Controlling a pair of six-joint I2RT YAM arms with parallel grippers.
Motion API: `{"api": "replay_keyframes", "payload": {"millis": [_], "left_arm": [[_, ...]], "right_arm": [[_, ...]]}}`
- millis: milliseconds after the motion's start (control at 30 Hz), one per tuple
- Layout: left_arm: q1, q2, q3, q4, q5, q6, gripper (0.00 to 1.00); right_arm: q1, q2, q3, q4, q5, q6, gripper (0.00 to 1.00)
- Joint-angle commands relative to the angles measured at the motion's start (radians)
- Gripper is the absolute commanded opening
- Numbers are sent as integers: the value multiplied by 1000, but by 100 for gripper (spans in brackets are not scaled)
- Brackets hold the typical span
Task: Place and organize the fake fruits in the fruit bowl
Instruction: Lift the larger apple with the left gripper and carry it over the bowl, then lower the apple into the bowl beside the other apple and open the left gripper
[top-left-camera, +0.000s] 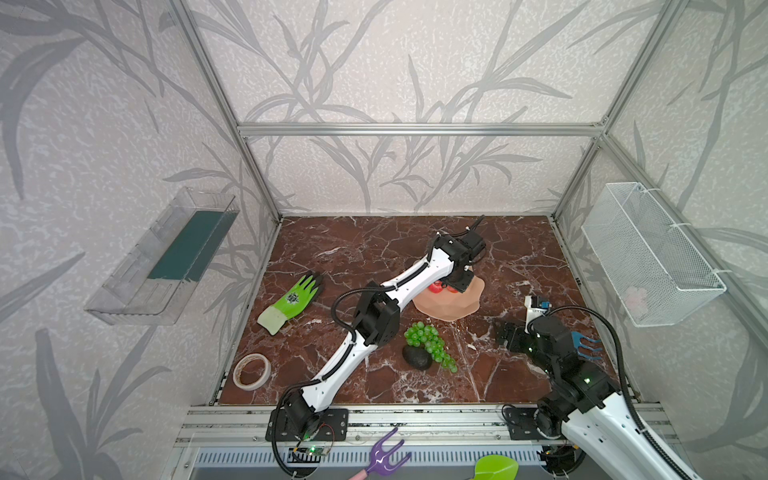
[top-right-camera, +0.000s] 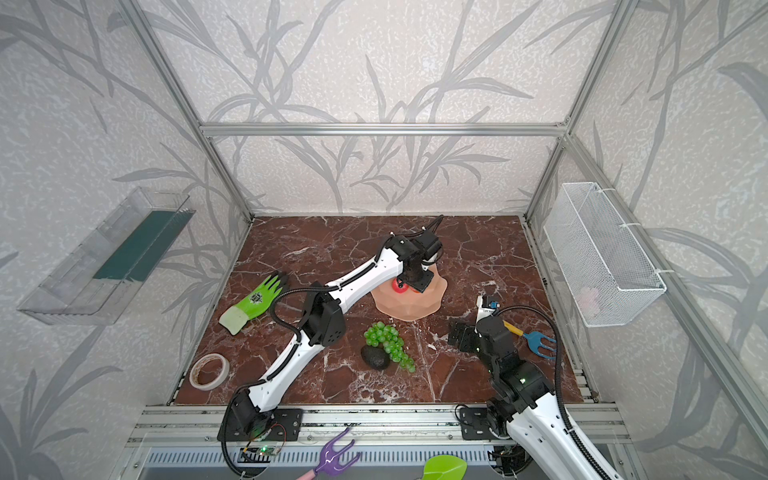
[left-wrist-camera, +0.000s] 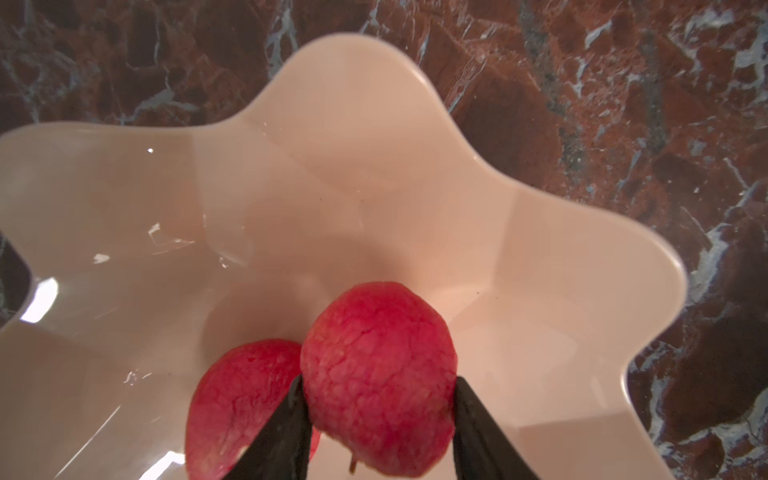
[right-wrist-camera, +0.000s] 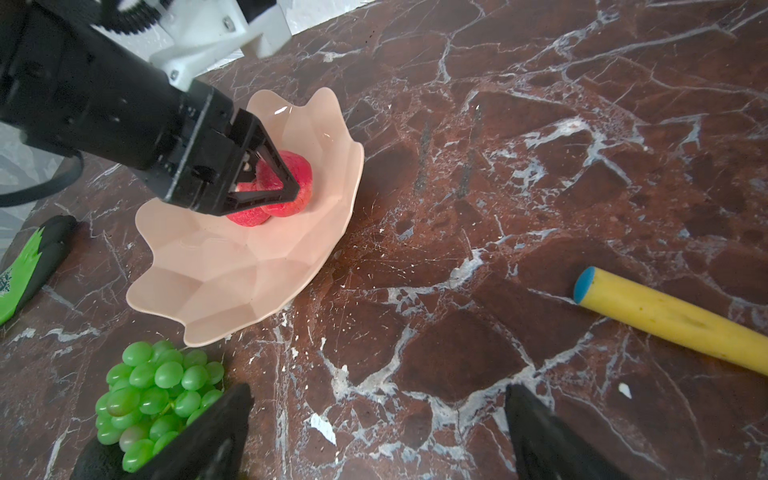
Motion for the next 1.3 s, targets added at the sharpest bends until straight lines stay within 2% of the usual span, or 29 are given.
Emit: {"api": "replay_keyframes", "payload": {"millis": [0,267,500,700,833,933,1033,1133,1267], "left_arm": [[-3,28,-7,-10,-28,-8,51],[-4,41,-3,-13,-27,-13,62],[-4,-20,-11,-8,-21,-21,73],[0,-137,-29,13,-64,-61,76],[10,-285,-108,65,-152,-65,77],[20,-433,-256,147,-232,-51,79],[44,-608,-465,275,-281,-49,81],[86,-805,-729,444,-273,-60,82],[142,-1112,-1162,777,-275,-58,88]], "right_arm": [[-2,-6,-17,35,-17,35,94],[-2,-5,-23,48,-15,47,94],[-2,25,-2,62,-19,22,94],[-1,91,49,105,-75,-63,92],[2,181,103,127,-161,-99,89],[31,238,122,146,-189,-95,87],[117,283,144,154,-139,-116,85],[229,350,185,153,-84,-171,86],[334,464,238,182,-126,-250,86]]}}
